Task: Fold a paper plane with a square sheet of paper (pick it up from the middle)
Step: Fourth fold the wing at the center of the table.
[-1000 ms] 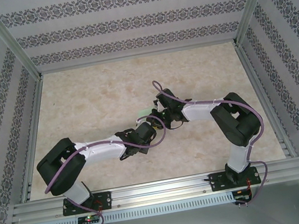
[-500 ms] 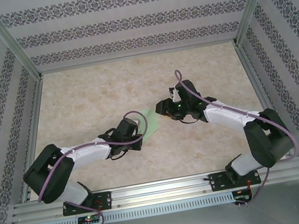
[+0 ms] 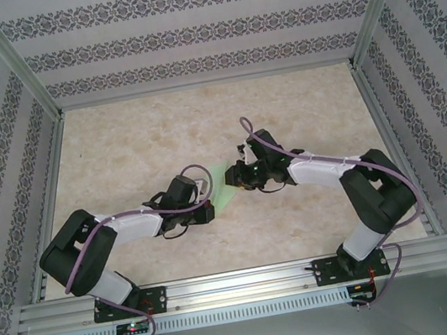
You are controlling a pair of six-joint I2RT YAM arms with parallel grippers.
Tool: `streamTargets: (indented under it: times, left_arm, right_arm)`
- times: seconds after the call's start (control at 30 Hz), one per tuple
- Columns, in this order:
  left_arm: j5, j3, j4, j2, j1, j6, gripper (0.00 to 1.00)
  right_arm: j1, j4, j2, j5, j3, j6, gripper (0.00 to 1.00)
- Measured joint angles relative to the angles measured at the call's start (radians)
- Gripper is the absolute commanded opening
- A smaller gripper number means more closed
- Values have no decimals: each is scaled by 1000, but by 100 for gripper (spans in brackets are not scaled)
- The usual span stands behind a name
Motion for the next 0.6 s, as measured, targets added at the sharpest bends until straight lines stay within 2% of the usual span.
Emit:
streamTargets:
  times: [0.6]
  left_arm:
    - [5,-105,140,-40,10,-124,0]
  right_arm:
    - [34,57,209,-69,149,1,20]
